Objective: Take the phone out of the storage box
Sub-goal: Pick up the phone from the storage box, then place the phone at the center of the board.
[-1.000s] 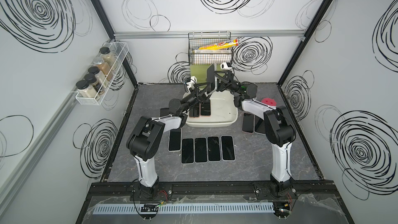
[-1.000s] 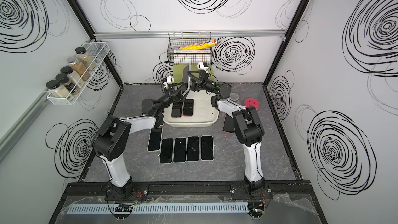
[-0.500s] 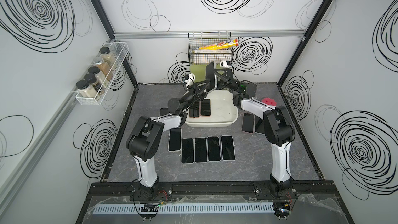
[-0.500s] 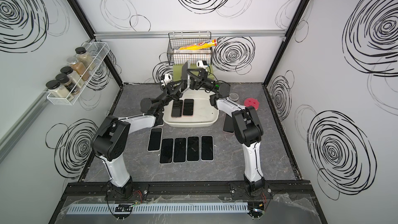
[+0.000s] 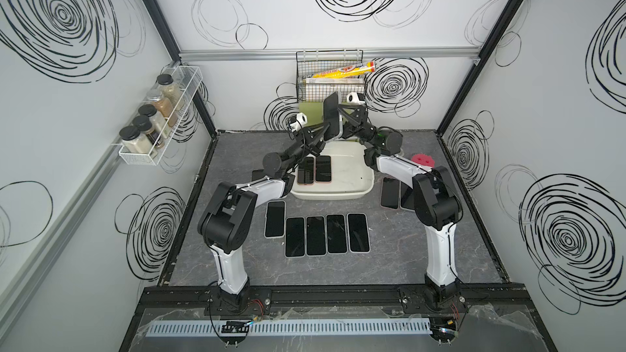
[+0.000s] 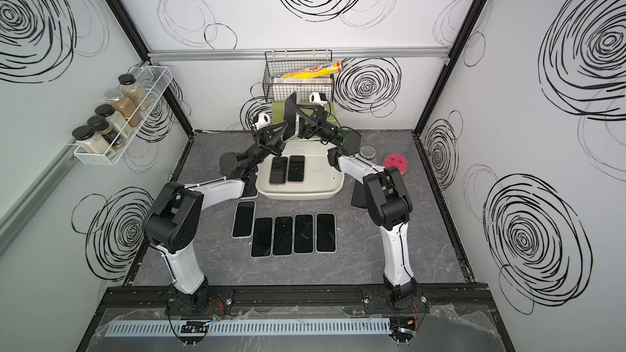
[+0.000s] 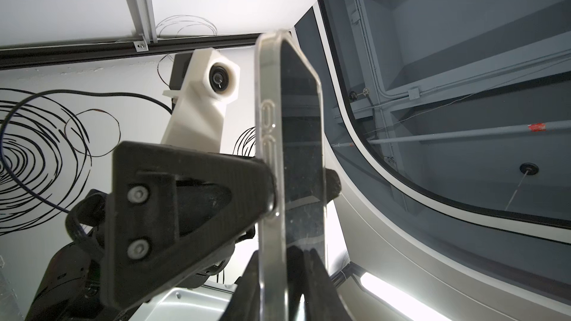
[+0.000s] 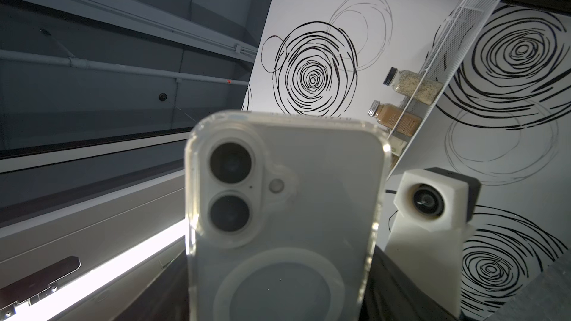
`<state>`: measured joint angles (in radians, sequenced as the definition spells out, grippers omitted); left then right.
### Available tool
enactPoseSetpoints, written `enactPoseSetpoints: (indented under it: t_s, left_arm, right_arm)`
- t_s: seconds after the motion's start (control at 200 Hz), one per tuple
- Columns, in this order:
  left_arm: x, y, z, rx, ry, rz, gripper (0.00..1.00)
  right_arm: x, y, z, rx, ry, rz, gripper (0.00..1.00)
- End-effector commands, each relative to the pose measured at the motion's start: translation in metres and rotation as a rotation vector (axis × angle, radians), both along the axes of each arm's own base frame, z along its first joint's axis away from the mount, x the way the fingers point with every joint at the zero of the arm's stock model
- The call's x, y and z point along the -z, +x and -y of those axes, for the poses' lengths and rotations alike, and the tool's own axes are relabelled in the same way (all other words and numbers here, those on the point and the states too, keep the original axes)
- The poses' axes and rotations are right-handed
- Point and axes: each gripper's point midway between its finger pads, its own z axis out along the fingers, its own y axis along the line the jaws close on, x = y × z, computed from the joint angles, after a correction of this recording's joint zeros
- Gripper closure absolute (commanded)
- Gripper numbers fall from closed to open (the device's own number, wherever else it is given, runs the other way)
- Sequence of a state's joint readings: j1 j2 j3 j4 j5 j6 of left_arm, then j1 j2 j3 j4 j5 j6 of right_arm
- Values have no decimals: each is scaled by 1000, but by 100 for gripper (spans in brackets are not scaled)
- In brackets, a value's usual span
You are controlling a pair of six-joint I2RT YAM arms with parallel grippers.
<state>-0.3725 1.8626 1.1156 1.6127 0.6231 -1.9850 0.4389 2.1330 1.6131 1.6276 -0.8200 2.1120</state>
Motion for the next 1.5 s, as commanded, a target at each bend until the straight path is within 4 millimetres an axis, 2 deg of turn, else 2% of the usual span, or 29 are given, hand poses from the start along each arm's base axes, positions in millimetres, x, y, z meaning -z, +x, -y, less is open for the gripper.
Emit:
enactPoseSetpoints:
  t_s: [0.0, 0.065, 0.125, 0.32, 0.541, 0.641, 0.841, 0.946, 1.061, 1.146, 1.167, 1.222, 1.267, 1.347, 1.397, 1.492]
  left_arm:
    - [-63, -56, -22, -5, -108, 351, 90]
    - [-67, -57, -22, 2, -116, 356, 92]
    - [-72, -58, -24, 3, -124, 360, 94]
    - [-79, -61, -27, 13, -143, 357, 98]
    - [-93, -68, -35, 7, -170, 374, 100]
    - [-95, -69, -39, 4, -183, 365, 100]
    - [-99, -71, -43, -2, -187, 374, 100]
    - [-99, -72, -45, 2, -160, 374, 100]
    - [-98, -76, -50, -20, -78, 381, 100]
    - [-97, -82, -54, -41, -2, 388, 100]
    - [-99, -85, -56, -47, 12, 389, 100]
    - [-97, -88, -56, -57, 66, 381, 100]
    - [-92, -92, -52, -52, 119, 376, 100]
    - [-70, -100, -35, -31, 230, 336, 100]
    - [-37, -99, -15, -5, 337, 243, 100]
    - [26, -107, 15, -5, 565, 116, 100]
  right_arm:
    - [-24, -35, 12, -155, 92, 31, 47]
    - [-25, -33, 11, -158, 95, 30, 44]
    - [-24, -32, 11, -159, 102, 22, 36]
    - [-19, -28, 10, -165, 113, -2, 30]
    - [-20, -23, 12, -164, 148, -15, 7]
    - [-20, -20, 12, -164, 161, -25, 1]
    - [-18, -17, 10, -163, 158, -39, 0]
    - [-19, -4, 28, -104, 160, -47, 0]
    - [-12, 19, 51, 12, 30, -44, 0]
    - [-4, 37, 69, 113, -118, -45, 0]
    - [7, 45, 73, 138, -164, -76, 0]
    - [19, 57, 89, 219, -249, -109, 0]
    - [29, 66, 100, 267, -321, -131, 0]
    - [38, 75, 115, 353, -448, -141, 0]
    - [49, 83, 123, 413, -563, -157, 0]
    - [61, 98, 154, 562, -775, -182, 0]
